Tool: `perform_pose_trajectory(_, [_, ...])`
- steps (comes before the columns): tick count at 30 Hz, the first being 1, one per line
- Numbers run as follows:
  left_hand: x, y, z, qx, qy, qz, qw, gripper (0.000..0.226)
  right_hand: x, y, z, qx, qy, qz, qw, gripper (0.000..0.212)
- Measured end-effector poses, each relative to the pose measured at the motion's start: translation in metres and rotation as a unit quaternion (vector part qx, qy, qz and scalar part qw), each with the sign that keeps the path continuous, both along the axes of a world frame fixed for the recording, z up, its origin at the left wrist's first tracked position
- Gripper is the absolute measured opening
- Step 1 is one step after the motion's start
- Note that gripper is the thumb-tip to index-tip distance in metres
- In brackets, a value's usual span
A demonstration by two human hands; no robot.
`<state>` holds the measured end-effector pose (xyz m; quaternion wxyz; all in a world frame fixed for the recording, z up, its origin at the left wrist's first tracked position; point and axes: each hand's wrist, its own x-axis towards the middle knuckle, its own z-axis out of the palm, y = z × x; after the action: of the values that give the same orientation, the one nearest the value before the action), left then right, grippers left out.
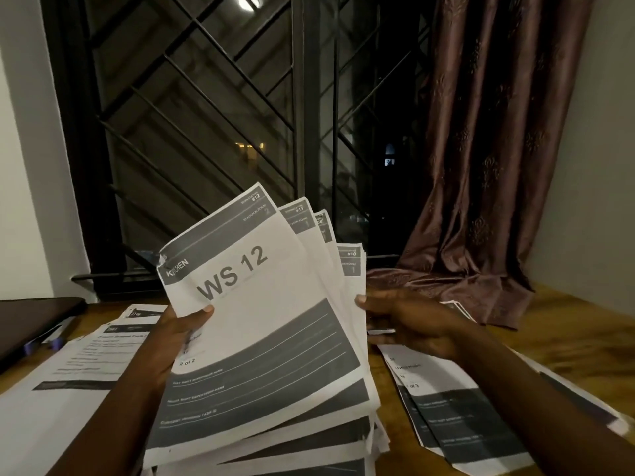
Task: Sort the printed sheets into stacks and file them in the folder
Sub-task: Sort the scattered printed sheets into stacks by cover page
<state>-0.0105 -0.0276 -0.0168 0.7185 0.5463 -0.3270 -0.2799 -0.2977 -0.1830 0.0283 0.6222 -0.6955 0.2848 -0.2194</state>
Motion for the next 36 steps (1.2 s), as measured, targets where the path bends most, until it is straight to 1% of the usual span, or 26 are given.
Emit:
perform_pose_trajectory(2, [-0.004, 0.001, -0.001, -0.013, 0.025, 0.003, 1.0, 0.021, 0.011, 0.004, -0.01, 0.015, -0.053, -0.039, 0.998, 0.022])
perform_pose_trajectory(5, [-0.007, 0.001, -0.005, -0.021, 0.091, -0.066, 0.993, 0.031, 0.017, 0.001, -0.017, -0.019, -0.105, -0.114, 0.988, 0.012])
perform_pose_trajectory(6, [-0.011, 0.003, -0.004, -0.014, 0.099, -0.083, 0.991, 0.028, 0.017, 0.0, -0.017, -0.031, -0.112, -0.135, 0.984, 0.008])
perform_pose_trajectory(7, [-0.01, 0.002, -0.005, -0.005, 0.099, -0.095, 0.991, 0.026, 0.016, -0.002, -0.017, -0.045, -0.113, -0.154, 0.98, 0.012])
perform_pose_trajectory(9, [-0.013, -0.002, -0.005, 0.007, 0.099, -0.108, 0.989, 0.03, 0.014, -0.006, -0.018, -0.063, -0.113, -0.178, 0.975, 0.025])
perform_pose_trajectory(10, [-0.015, -0.002, -0.004, 0.011, 0.097, -0.109, 0.989, 0.033, 0.013, -0.005, -0.018, -0.067, -0.114, -0.185, 0.974, 0.027])
perform_pose_trajectory(12, [-0.016, -0.001, -0.003, 0.014, 0.083, -0.099, 0.992, 0.041, 0.013, -0.005, -0.019, -0.066, -0.131, -0.186, 0.972, 0.025])
perform_pose_trajectory(14, [-0.016, 0.0, -0.003, 0.01, 0.063, -0.084, 0.994, 0.045, 0.011, -0.007, -0.02, -0.038, -0.136, -0.16, 0.977, 0.02])
perform_pose_trajectory(15, [-0.016, 0.001, -0.002, 0.009, 0.053, -0.075, 0.996, 0.04, 0.01, -0.007, -0.02, -0.016, -0.129, -0.137, 0.982, 0.02])
perform_pose_trajectory(16, [-0.017, 0.002, 0.0, 0.007, 0.055, -0.076, 0.996, 0.029, 0.008, -0.007, -0.021, -0.005, -0.115, -0.116, 0.987, 0.019])
perform_pose_trajectory(17, [-0.015, 0.002, 0.001, 0.006, 0.076, -0.084, 0.994, 0.018, 0.008, -0.006, -0.021, -0.01, -0.1, -0.111, 0.989, 0.018])
perform_pose_trajectory(18, [-0.017, 0.003, 0.003, 0.004, 0.095, -0.09, 0.991, 0.015, 0.007, -0.006, -0.021, -0.02, -0.095, -0.119, 0.988, 0.016])
perform_pose_trajectory(20, [-0.015, 0.002, 0.0, 0.007, 0.106, -0.094, 0.99, 0.018, 0.008, -0.008, -0.02, -0.035, -0.116, -0.163, 0.979, 0.018])
perform_pose_trajectory(22, [-0.014, 0.0, -0.002, 0.007, 0.099, -0.094, 0.991, 0.028, 0.007, -0.01, -0.02, -0.046, -0.136, -0.195, 0.97, 0.028])
perform_pose_trajectory(24, [-0.013, 0.002, -0.001, 0.013, 0.1, -0.089, 0.991, 0.023, 0.006, -0.014, -0.021, -0.05, -0.143, -0.206, 0.967, 0.031])
perform_pose_trajectory(26, [-0.008, 0.002, -0.001, 0.019, 0.102, -0.084, 0.991, 0.015, 0.0, -0.022, -0.022, -0.058, -0.136, -0.23, 0.962, 0.03])
perform_pose_trajectory(27, [-0.005, 0.001, -0.003, 0.021, 0.093, -0.081, 0.992, 0.015, -0.005, -0.028, -0.021, -0.062, -0.138, -0.251, 0.956, 0.027])
perform_pose_trajectory(29, [0.001, 0.002, -0.005, 0.009, 0.087, -0.081, 0.993, 0.024, -0.019, -0.046, -0.014, -0.073, -0.138, -0.289, 0.944, 0.023])
perform_pose_trajectory(30, [0.003, 0.003, -0.005, 0.004, 0.087, -0.084, 0.993, 0.032, -0.026, -0.056, -0.008, -0.102, -0.105, -0.303, 0.942, 0.024])
perform_pose_trajectory(31, [0.007, 0.003, -0.007, 0.008, 0.076, -0.078, 0.994, 0.04, -0.035, -0.067, -0.001, -0.15, -0.024, -0.317, 0.936, 0.028])
perform_pose_trajectory(32, [0.002, 0.005, -0.004, 0.007, 0.074, -0.083, 0.994, 0.042, -0.044, -0.081, 0.005, -0.192, 0.073, -0.336, 0.919, 0.034])
perform_pose_trajectory(33, [0.006, 0.004, -0.002, 0.001, 0.078, -0.07, 0.994, 0.039, -0.055, -0.093, 0.01, -0.236, 0.182, -0.344, 0.89, 0.041])
perform_pose_trajectory(34, [0.011, 0.004, 0.0, -0.007, 0.094, -0.076, 0.993, 0.038, -0.064, -0.102, 0.015, -0.264, 0.269, -0.333, 0.864, 0.048])
perform_pose_trajectory(35, [0.024, 0.003, -0.007, 0.0, 0.085, -0.046, 0.995, 0.039, -0.071, -0.111, 0.014, -0.283, 0.333, -0.307, 0.846, 0.053])
perform_pose_trajectory(36, [0.042, -0.003, -0.02, -0.016, 0.087, -0.078, 0.993, 0.042, -0.077, -0.119, 0.01, -0.296, 0.372, -0.288, 0.831, 0.055])
